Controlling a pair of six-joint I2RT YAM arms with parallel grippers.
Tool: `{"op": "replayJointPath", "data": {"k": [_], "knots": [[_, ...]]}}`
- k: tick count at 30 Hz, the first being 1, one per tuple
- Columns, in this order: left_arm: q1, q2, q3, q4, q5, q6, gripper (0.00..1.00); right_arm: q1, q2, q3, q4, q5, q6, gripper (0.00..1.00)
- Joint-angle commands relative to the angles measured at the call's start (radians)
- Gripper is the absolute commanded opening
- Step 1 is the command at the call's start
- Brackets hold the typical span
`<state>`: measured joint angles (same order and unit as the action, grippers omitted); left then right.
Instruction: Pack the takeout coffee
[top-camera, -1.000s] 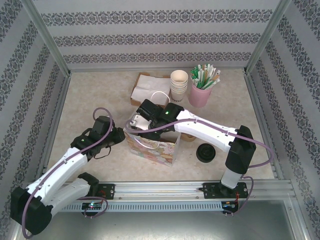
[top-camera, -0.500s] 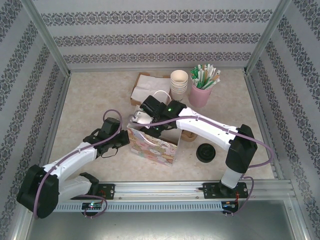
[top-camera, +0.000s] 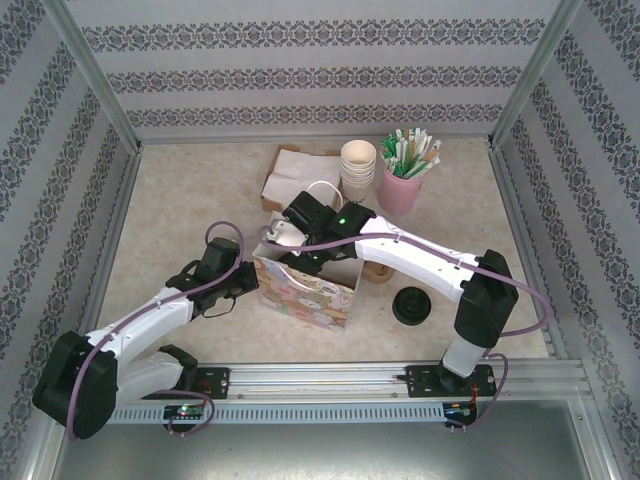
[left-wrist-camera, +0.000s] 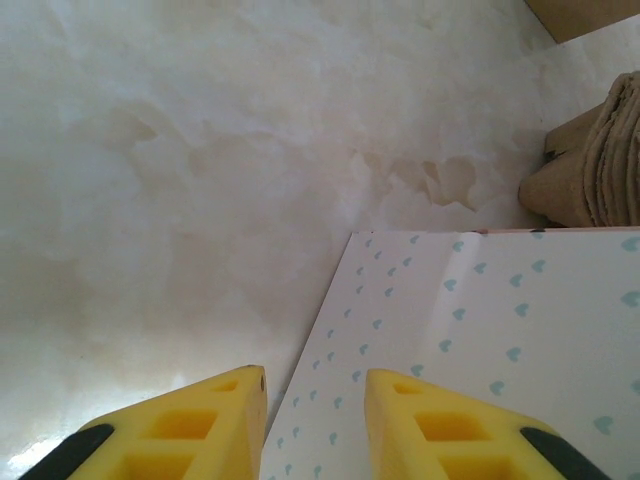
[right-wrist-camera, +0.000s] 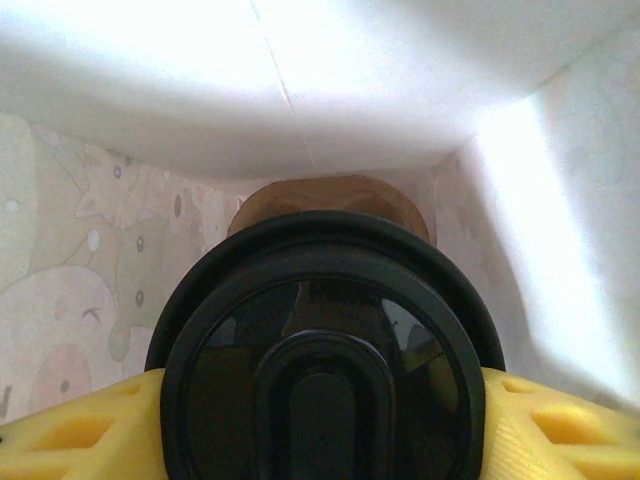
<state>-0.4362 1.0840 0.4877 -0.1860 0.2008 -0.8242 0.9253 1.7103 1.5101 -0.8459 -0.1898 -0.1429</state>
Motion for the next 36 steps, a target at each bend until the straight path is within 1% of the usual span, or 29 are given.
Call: {"op": "replayJointPath", "data": {"k": [1, 5, 12, 15, 18, 21, 24, 30, 36], "knots": [[0.009, -0.016, -0.022, -0.017, -0.039, -0.004, 0.32, 0.002, 0.035, -0.067, -0.128, -0.006, 0.055, 0.44], [0.008, -0.004, -0.040, -0.003, -0.036, -0.012, 0.32, 0.000, 0.008, -0.058, -0.087, -0.015, 0.084, 0.44], [0.008, 0.024, -0.060, 0.043, -0.005, -0.024, 0.32, 0.000, -0.013, -0.043, -0.074, -0.021, 0.097, 0.44], [0.009, 0.033, -0.064, 0.053, 0.002, -0.027, 0.32, 0.007, -0.001, -0.060, -0.089, 0.023, 0.082, 0.44], [0.009, 0.035, -0.066, 0.055, 0.005, -0.028, 0.32, 0.032, 0.035, -0.078, -0.130, 0.105, 0.059, 0.44], [0.009, 0.035, -0.065, 0.052, 0.006, -0.027, 0.32, 0.051, 0.068, -0.098, -0.149, 0.128, 0.055, 0.44], [0.007, 0.034, -0.064, 0.051, 0.006, -0.027, 0.32, 0.055, 0.072, -0.122, -0.138, 0.117, 0.072, 0.44], [0.009, 0.035, -0.063, 0.051, 0.007, -0.031, 0.32, 0.028, 0.040, -0.172, -0.063, 0.000, 0.162, 0.44], [0.007, 0.039, -0.070, 0.051, 0.007, -0.033, 0.32, 0.017, 0.045, -0.206, -0.026, -0.056, 0.229, 0.43]]}}
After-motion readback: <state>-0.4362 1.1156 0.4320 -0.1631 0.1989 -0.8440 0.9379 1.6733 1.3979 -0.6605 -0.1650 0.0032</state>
